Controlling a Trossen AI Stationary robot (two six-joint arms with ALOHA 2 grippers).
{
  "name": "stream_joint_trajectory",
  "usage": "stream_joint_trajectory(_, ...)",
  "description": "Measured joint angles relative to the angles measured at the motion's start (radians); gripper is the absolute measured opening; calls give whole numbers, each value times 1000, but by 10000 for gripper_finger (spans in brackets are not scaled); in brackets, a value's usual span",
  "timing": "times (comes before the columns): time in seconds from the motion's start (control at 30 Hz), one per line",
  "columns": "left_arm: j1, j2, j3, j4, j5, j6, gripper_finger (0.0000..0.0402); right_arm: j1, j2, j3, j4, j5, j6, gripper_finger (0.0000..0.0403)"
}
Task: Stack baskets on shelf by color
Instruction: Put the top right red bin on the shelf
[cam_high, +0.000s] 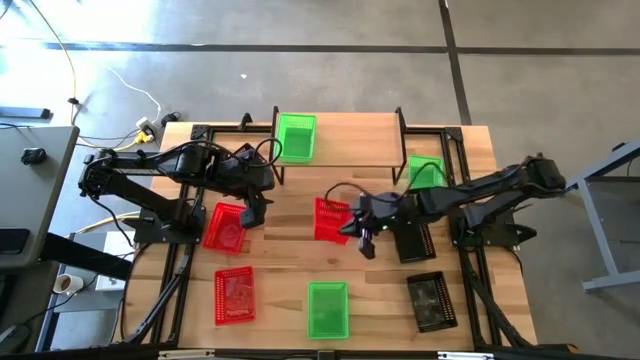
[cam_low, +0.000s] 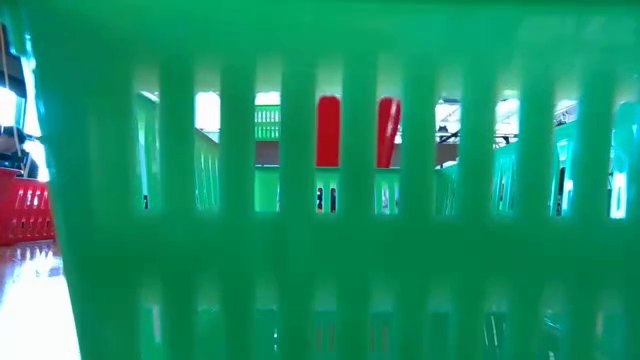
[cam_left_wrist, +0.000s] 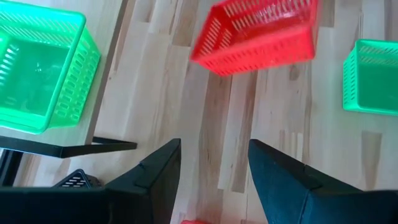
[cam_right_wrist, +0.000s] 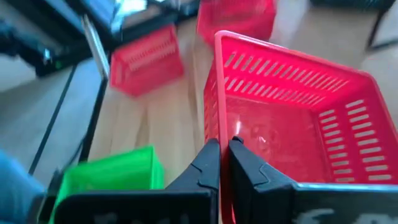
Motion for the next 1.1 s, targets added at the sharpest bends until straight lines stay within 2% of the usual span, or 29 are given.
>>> stream_joint_trajectory(0.23, 0, 0, 0, 1, -49, -8, 179, 0, -149, 0, 23, 165, -139, 0)
stream_joint_trajectory(0.53, 5, 0, 0, 0, -113, -49, 179, -58, -263, 0, 123, 349, -613, 0)
stream_joint_trajectory(0.67, 22, 0, 0, 1, -149, -65, 179, -115, -265, 45, 88, 421, -783, 0)
stream_joint_trajectory(0.83, 51, 0, 0, 1, -192, -94, 179, -204, -229, 144, -60, 426, -909, 0)
stream_joint_trajectory(1.1, 92, 0, 0, 1, -197, -109, 179, -329, -88, 310, -313, 312, -899, 0)
